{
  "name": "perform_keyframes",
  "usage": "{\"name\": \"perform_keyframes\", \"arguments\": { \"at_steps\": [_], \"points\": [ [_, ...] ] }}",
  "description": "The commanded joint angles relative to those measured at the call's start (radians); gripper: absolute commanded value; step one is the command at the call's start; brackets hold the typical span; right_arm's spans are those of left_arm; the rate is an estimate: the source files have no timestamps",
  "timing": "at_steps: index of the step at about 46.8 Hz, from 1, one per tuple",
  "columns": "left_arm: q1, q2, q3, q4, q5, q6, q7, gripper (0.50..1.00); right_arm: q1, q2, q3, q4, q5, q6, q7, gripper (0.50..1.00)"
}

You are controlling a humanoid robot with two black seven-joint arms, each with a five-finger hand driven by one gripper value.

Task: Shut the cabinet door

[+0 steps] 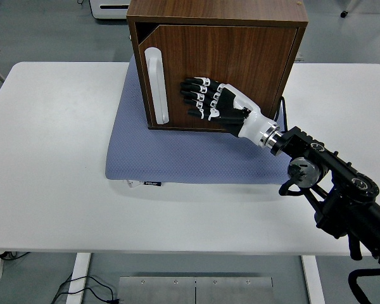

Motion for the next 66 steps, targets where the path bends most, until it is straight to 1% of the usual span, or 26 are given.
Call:
{"name": "perform_keyframes", "arguments": {
  "at_steps": [1,6,14,25,33,36,46,66],
  "points": [
    [0.000,0.000,0.000,0.000,0.000,0.000,0.000,1.000,0.007,0.000,0.006,-0.003,0.025,-0.016,-0.001,1.000],
    [0.000,0.000,0.000,0.000,0.000,0.000,0.000,1.000,0.010,0.000,0.008,-0.003,0.030,-0.022,-0.001,1.000],
    [0.000,0.000,0.000,0.000,0.000,0.000,0.000,1.000,-0.001,0.000,0.003,0.008,0.028,-0.007,0.002,1.000],
    [0.000,0.000,0.000,0.000,0.000,0.000,0.000,1.000,-0.038,0.000,0.000,0.037,0.027,0.050,0.005,1.000],
    [0.000,0.000,0.000,0.000,0.000,0.000,0.000,1.000,-0.082,-0.052,0.002,0.100,0.027,0.095,0.005,1.000],
    [0.000,0.000,0.000,0.000,0.000,0.000,0.000,1.000,-0.096,-0.071,0.002,0.123,0.027,0.101,0.005,1.000],
    [0.000,0.000,0.000,0.000,0.000,0.000,0.000,1.000,-0.130,-0.135,0.000,0.212,0.027,0.110,0.006,1.000],
    [0.000,0.000,0.000,0.000,0.000,0.000,0.000,1.000,-0.243,-0.255,0.005,0.361,0.025,0.110,0.008,1.000]
  ]
}}
